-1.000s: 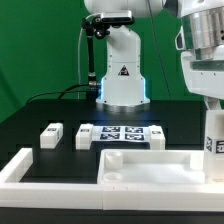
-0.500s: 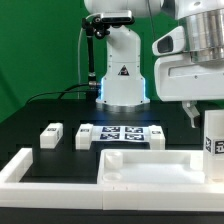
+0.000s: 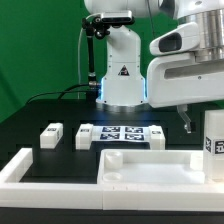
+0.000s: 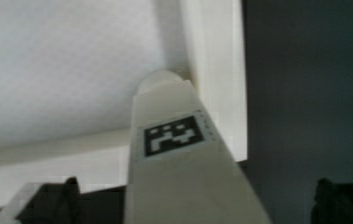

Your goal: Assemble desk

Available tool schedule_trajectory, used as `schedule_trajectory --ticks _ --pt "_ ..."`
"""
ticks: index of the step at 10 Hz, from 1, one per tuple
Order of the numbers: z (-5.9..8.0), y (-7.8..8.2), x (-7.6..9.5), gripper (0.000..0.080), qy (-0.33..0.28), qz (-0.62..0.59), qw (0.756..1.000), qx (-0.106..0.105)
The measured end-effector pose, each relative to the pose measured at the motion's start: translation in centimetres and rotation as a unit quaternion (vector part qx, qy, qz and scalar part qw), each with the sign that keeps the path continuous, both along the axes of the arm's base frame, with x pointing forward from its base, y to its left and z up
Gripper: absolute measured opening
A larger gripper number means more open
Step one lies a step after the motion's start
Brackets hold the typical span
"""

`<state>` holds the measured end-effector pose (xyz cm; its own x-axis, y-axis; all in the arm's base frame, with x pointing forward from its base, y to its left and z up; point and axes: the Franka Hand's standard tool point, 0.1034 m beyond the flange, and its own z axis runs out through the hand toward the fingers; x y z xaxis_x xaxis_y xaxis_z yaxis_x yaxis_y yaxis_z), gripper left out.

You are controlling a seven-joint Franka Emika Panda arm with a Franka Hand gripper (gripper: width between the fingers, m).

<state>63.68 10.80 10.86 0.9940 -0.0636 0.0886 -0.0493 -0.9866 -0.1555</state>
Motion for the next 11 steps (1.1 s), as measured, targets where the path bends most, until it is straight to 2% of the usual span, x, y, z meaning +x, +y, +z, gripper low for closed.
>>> schedule_trajectory --ticks 2,3,4,5,6,8,9,10,11 --pt "0.0 0.21 -0.04 0.0649 0.005 -0.03 1.0 0.005" --pt "-0.01 0.2 -0.04 0.0548 0.005 -0.031 0.999 0.005" --pt "-0.01 0.24 -0.05 0.0376 0.007 -0.045 0.999 0.006" --pt "-0.03 0.24 -0.08 0.0376 0.014 -0.088 0.996 0.011" --pt "-0.08 -0.03 -0.07 0.03 0.02 -0.125 0.992 0.013" --pt "-0.08 0.02 -0.08 0.03 0.031 -0.194 0.98 0.02" --pt "-0.08 0.06 -0.1 0.03 0.039 -0.253 0.966 0.024" --pt "-0.04 0.08 -0.06 0.03 0.047 -0.304 0.951 0.031" --pt "-0.03 0.19 -0.1 0.03 0.06 -0.382 0.921 0.039"
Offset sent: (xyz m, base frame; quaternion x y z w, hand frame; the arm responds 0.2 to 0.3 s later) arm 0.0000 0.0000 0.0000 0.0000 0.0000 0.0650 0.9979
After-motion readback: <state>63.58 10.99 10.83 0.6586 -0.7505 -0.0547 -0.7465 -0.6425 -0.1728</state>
